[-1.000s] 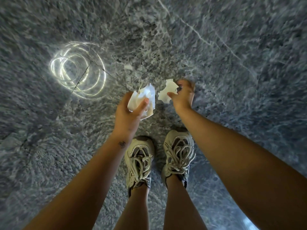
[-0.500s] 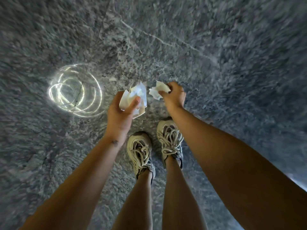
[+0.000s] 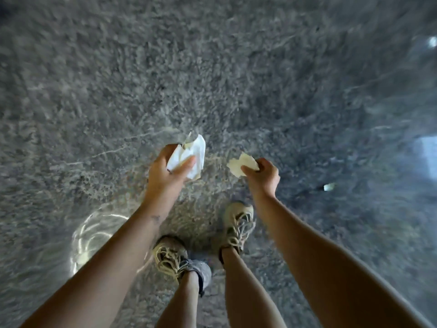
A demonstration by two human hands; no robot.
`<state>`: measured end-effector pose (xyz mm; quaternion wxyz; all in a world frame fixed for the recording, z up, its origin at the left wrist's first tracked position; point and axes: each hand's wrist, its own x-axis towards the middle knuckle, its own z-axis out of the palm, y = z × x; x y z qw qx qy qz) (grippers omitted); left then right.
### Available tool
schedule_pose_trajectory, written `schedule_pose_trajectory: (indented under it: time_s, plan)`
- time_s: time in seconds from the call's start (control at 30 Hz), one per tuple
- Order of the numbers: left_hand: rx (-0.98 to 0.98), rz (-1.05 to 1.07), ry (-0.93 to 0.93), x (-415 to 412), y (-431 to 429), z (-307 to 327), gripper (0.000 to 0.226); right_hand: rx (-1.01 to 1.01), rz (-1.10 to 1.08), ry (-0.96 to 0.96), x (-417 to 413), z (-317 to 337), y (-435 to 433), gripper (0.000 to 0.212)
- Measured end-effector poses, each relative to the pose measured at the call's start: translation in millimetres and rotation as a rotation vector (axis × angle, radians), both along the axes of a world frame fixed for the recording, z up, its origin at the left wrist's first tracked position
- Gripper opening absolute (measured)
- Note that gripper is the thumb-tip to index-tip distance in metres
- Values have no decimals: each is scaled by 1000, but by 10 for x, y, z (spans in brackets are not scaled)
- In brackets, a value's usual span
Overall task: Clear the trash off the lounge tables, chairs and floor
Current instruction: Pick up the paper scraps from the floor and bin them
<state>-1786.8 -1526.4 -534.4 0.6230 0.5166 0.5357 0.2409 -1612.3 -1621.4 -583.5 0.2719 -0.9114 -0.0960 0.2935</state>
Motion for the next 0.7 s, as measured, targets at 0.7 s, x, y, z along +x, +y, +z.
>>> schedule_pose_trajectory:
  time_s: [0.7]
  plan:
    - [-75,-484,243,3710,-1581,-589,21,-158,-918,247,2876,-961,-2727,15]
